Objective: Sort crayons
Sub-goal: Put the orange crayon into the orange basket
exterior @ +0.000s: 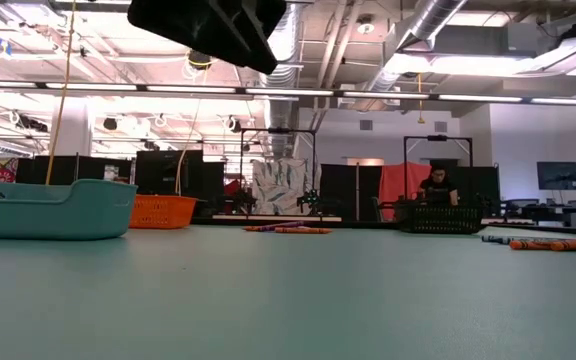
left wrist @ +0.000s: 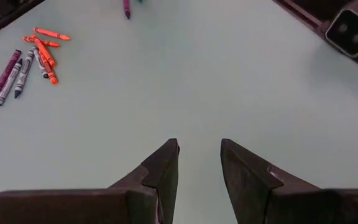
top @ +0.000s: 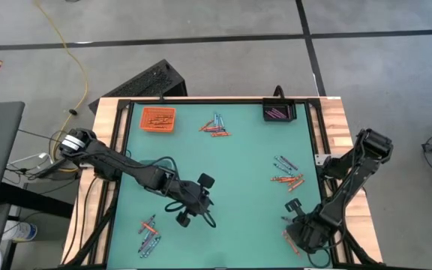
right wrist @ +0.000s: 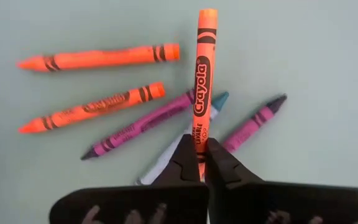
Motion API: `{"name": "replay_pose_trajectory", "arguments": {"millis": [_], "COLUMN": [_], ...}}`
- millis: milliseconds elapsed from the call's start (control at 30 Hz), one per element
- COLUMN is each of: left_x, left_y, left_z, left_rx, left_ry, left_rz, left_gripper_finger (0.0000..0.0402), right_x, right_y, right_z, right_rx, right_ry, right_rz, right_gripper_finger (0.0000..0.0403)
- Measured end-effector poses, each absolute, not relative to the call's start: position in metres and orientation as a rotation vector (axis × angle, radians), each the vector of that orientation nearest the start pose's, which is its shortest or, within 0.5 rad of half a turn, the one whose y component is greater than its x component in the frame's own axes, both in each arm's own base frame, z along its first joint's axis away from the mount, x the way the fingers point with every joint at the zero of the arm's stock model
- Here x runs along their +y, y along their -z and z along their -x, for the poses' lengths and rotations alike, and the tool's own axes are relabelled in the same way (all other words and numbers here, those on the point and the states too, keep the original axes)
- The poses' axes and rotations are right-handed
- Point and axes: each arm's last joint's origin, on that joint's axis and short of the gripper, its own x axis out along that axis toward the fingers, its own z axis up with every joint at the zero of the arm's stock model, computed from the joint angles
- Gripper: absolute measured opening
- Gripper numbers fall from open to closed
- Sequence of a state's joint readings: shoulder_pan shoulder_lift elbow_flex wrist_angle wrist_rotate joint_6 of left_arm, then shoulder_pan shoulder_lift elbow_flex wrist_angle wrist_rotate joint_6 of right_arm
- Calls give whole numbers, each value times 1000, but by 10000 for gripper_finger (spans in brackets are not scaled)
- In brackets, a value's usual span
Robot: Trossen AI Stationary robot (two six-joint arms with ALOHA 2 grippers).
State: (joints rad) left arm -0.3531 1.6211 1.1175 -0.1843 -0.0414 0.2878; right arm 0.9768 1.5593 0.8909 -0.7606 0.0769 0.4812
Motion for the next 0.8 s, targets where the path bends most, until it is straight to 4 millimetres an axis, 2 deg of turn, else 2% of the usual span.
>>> {"name": "replay_pose_trajectory", "arguments": {"millis": [167, 300, 433, 567, 800], "left_x": [-117, -114, -107, -82, -24], "left_y": [-234, -232, -231, -230, -226], "left_z": [-326, -324, -325, -331, -338], "left_rx": [714, 749, 765, 800, 861], "left_ry": [362, 316, 255, 204, 134], "left_rz": [-468, -537, -657, -678, -602], "left_gripper_finger": [110, 110, 110, 110, 110], "right_x": [219, 221, 215, 200, 166], "right_y": [-185, -205, -222, -231, -236], "right_z": [-158, -172, -193, -216, -254], "right_rx": [1325, 1189, 1044, 965, 913], "right_ry": [-366, -301, -179, -76, 20], "right_rz": [356, 427, 510, 576, 624], "right_gripper_finger": [1, 1, 0, 0, 0]}}
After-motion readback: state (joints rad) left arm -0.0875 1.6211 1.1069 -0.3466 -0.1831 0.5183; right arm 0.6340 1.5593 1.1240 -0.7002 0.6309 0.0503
